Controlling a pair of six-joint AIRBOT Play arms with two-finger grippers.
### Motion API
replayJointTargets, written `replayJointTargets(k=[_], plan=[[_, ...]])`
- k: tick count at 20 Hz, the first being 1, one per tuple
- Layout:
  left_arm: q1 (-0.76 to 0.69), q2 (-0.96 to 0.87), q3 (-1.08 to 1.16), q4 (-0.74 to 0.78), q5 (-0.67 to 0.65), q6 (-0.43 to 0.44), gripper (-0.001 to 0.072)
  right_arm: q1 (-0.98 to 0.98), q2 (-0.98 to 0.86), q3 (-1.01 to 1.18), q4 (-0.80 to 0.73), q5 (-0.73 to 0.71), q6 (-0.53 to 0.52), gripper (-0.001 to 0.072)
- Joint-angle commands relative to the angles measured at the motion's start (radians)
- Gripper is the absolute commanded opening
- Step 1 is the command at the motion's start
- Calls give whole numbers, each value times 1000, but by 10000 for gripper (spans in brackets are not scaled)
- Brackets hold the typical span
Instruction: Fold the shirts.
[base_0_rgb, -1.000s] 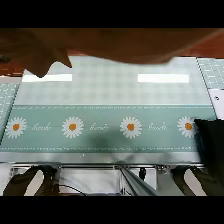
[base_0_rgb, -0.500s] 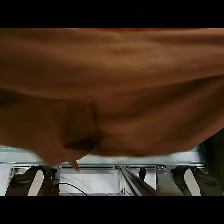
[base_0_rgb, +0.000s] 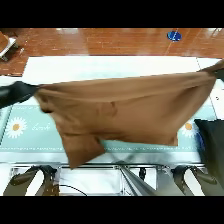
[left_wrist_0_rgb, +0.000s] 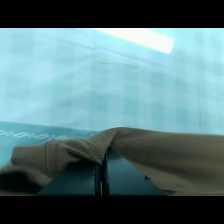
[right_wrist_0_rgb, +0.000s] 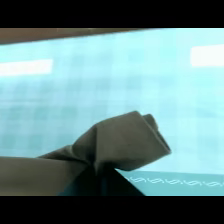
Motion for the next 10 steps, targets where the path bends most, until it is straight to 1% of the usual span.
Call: replayJointTargets(k=[1,2,3,4,6,8,9,10], plan=[[-61,-225,-98,-100,314,66,23,17,-205,-62,83,-191,-57,26],[-87,-298,-80,-111,365,117,23,35,-273,-61,99,-272,-67,26],[-111,-370,-51,-111,389,157,23,53,-343,-52,107,-358,-69,26],[-129,-444,-10,-119,397,161,23,71,-422,-27,113,-418,-68,26],[-152,-577,86,-172,393,161,23,92,-583,60,158,-431,-51,26],[-162,-680,172,-267,393,158,28,103,-728,154,222,-401,-11,29],[-163,-714,202,-305,393,150,95,103,-792,200,280,-378,8,142],[-164,-739,229,-324,381,138,334,102,-839,235,334,-355,14,342]])
